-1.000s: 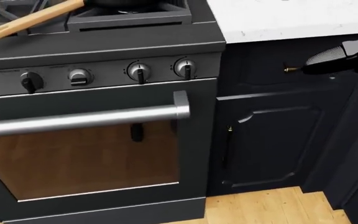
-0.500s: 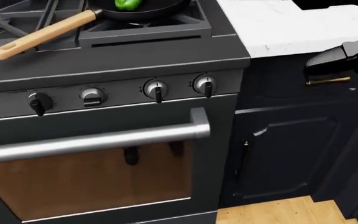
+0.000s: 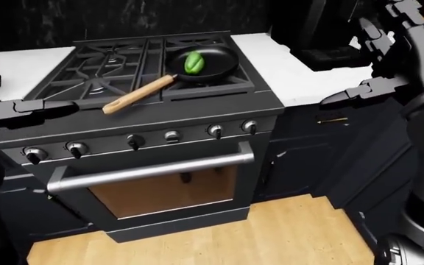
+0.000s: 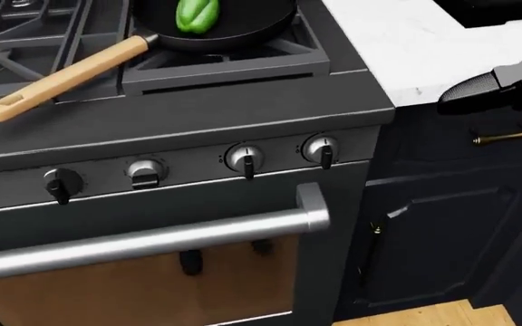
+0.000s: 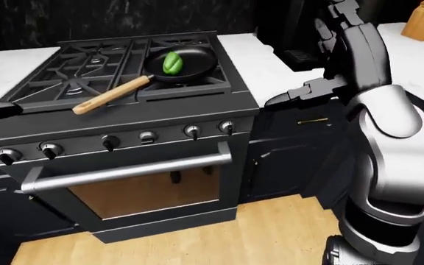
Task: Pick the bell pepper from the pan and place it in the bowl.
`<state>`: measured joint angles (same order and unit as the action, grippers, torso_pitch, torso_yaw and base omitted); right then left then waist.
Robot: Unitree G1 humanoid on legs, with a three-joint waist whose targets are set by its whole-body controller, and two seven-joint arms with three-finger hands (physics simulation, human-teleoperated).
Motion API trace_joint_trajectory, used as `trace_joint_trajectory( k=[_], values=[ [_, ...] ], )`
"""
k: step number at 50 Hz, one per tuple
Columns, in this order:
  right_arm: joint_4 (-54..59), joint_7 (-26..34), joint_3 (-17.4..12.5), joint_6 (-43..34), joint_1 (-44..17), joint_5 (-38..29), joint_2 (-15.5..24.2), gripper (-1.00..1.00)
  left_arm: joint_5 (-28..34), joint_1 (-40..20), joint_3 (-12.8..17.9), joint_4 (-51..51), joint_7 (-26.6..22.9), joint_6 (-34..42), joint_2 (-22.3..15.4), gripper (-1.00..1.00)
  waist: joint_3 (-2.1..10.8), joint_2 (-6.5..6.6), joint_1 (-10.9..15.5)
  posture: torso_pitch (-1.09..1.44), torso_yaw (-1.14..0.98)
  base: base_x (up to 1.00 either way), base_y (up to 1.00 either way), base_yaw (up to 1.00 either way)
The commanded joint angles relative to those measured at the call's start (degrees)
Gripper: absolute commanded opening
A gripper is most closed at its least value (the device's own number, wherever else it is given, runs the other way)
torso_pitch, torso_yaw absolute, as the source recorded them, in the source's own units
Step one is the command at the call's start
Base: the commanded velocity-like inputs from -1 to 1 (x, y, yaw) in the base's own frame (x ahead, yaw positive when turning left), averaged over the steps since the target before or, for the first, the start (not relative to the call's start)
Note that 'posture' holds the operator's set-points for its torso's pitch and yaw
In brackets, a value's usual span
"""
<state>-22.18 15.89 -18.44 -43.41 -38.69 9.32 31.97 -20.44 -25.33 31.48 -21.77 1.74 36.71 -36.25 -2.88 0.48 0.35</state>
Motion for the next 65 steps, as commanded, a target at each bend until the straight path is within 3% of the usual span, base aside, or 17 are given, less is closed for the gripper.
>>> trace_joint_trajectory(
  k=[1, 4, 9, 14, 17, 18, 27, 30, 31, 39, 43, 44, 51, 56, 57, 59, 65],
  values=[
    [-1.1, -0.4, -1.0, 1.6, -1.2, -0.4, 0.8, 1.0, -0.1, -1.3, 0.4, -1.5, 0.0, -1.6, -0.9, 1.0, 0.95, 0.12, -0.1, 0.0, 0.0, 0.15, 0.1, 0.0],
    [-1.0, -0.2, -0.9, 1.5, -1.6, -0.5, 0.9, 1.0, -0.3, -1.5, 0.5, -1.6, 0.0, -1.3, -1.2, 1.0, 1.7, -3.76, 0.1, 0.0, 0.0, 0.14, 0.09, 0.0],
    [-1.0, 0.0, -0.9, 1.2, -2.0, -0.5, 1.1, 1.0, -0.4, -1.4, 0.7, -1.7, 0.0, -1.3, -1.4, 1.0, 1.65, -2.27, -0.5, 0.0, 0.0, 0.14, 0.1, 0.0],
    [-1.0, 0.1, -1.0, 1.1, -2.1, -0.5, 1.2, 1.0, -0.5, -1.1, 0.8, -1.7, 0.0, -1.4, -1.4, 1.0, 0.6, 0.78, -0.8, 0.0, 0.0, 0.14, 0.09, 0.0],
    [-1.0, 0.2, -0.9, 1.1, -2.2, -0.6, 1.2, 1.0, -0.6, -1.3, 0.8, -1.8, 0.1, -1.2, -1.5, 1.0, 1.94, 5.82, -1.2, 0.0, 0.0, 0.14, 0.09, 0.0],
    [-1.0, 0.2, -0.9, 1.0, -2.3, -0.6, 1.3, 1.0, -0.6, -1.2, 0.9, -1.8, 0.1, -1.3, -1.5, 1.0, 1.5, 3.61, -0.6, 0.0, 0.0, 0.14, 0.09, 0.0],
    [-1.2, 0.6, -0.8, 0.8, -2.6, -0.9, 1.5, 1.0, -0.8, -1.4, 0.9, -1.9, 0.3, -1.1, -1.7, 1.0, 0.91, 0.15, -0.2, 0.0, 0.0, 0.14, 0.09, 0.0],
    [-1.2, 0.7, -0.8, 0.9, -2.6, -1.1, 1.5, 1.0, -0.8, -1.2, 0.8, -1.9, 0.3, -1.3, -1.5, 1.0, 1.68, -3.88, 0.1, 0.0, 0.0, 0.14, 0.1, 0.0],
    [-1.2, 0.7, -0.8, 0.9, -2.6, -1.1, 1.5, 1.0, -0.8, -1.3, 0.8, -1.9, 0.3, -1.3, -1.5, 1.0, 1.28, -1.9, -0.2, 0.0, 0.0, 0.14, 0.1, 0.0],
    [-1.0, 0.9, -0.7, 0.8, -3.1, -1.2, 1.6, 1.0, -0.8, -1.3, 0.9, -2.1, 0.3, -1.2, -1.6, 1.0, 0.59, 0.15, -0.7, 0.0, 0.0, 0.14, 0.1, 0.0],
    [-1.2, 1.0, -0.7, 0.8, -2.9, -1.2, 1.6, 1.0, -0.9, -1.2, 1.0, -2.2, 0.3, -1.2, -1.5, 1.0, 2.03, 6.36, -1.1, 0.0, 0.0, 0.14, 0.09, 0.0],
    [-1.3, 1.0, -0.6, 1.0, -2.6, -1.3, 1.4, 1.0, -0.9, -1.1, 1.0, -2.1, 0.3, -1.3, -1.5, 1.0, 1.22, 3.55, -0.7, 0.0, 0.0, 0.12, 0.1, 0.0],
    [-1.3, 1.1, -0.7, 0.7, -2.9, -1.4, 1.6, 1.0, -1.2, -1.0, 1.3, -2.5, 0.3, -0.9, -1.8, 1.0, 0.96, 1.47, -0.3, 0.0, 0.0, 0.14, 0.1, 0.0],
    [-1.4, 1.1, -0.6, 0.7, -3.0, -1.5, 1.5, 1.0, -1.4, -1.1, 1.4, -2.5, 0.3, -0.7, -1.9, 1.0, 1.87, -4.46, 0.1, 0.0, 0.0, 0.14, 0.09, 0.0],
    [-1.3, 1.2, -0.5, 0.9, -2.9, -1.6, 1.5, 1.0, -1.4, -1.1, 1.3, -2.6, 0.4, -0.7, -1.9, 1.0, 1.3, -1.62, -0.4, 0.0, 0.0, 0.14, 0.09, 0.0],
    [-1.4, 1.2, -0.5, 0.8, -3.1, -1.7, 1.5, 1.0, -1.5, -1.2, 1.3, -2.7, 0.4, -0.6, -2.0, 1.0, 1.43, -2.86, -0.4, 0.0, 0.0, 0.14, 0.09, 0.0],
    [-1.4, 1.6, -0.6, 0.4, -3.3, -1.6, 1.7, 1.0, -2.1, -1.8, 1.7, -3.1, 0.6, 0.5, -2.6, 1.0, 0.61, 0.2, -0.7, 0.0, 0.0, 0.14, 0.09, 0.0]
  ],
)
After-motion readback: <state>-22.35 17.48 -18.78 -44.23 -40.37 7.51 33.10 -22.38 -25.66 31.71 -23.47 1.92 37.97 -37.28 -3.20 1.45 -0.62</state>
